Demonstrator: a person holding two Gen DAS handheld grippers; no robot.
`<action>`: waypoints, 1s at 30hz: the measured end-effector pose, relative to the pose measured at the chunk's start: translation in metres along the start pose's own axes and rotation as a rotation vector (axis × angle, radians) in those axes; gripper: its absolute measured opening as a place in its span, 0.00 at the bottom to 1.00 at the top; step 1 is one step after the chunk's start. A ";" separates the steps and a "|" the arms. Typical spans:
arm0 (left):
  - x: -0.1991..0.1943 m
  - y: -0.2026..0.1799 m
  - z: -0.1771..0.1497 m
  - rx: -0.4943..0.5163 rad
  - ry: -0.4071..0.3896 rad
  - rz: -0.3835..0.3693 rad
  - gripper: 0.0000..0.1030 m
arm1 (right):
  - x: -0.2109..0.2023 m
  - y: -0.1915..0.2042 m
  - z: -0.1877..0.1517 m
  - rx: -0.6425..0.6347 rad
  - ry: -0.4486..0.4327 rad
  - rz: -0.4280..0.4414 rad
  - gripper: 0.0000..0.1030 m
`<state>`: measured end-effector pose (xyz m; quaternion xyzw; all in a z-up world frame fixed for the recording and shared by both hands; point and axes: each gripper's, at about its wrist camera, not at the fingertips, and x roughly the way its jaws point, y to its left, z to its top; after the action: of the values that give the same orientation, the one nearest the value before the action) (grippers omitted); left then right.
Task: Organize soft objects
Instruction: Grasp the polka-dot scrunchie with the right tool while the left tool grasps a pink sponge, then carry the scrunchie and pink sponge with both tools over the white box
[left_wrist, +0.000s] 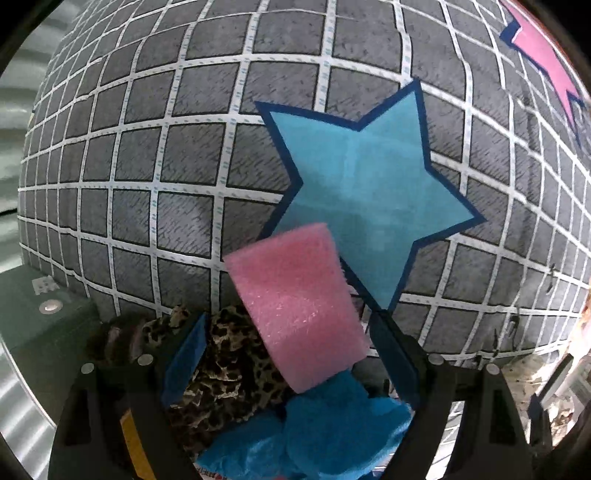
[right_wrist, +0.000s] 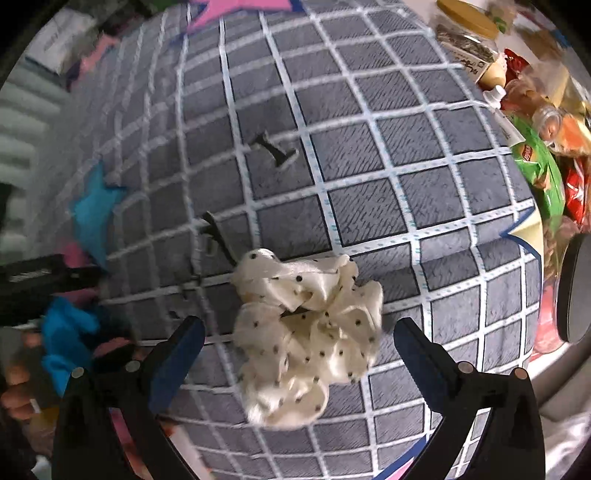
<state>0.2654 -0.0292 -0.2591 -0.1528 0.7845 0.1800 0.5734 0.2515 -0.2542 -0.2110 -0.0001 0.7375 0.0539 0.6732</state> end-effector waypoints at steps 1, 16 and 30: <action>0.001 -0.002 0.000 0.006 -0.011 0.009 0.88 | 0.006 0.002 0.001 0.000 0.016 -0.012 1.00; -0.040 -0.033 0.002 0.122 -0.125 -0.035 0.56 | 0.016 0.016 0.016 -0.121 0.024 -0.114 0.68; -0.126 -0.023 -0.023 0.179 -0.337 -0.182 0.56 | -0.056 -0.039 0.011 -0.039 -0.027 0.087 0.38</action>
<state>0.2928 -0.0558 -0.1351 -0.1390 0.6733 0.0802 0.7217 0.2708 -0.2965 -0.1594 0.0197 0.7265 0.0977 0.6799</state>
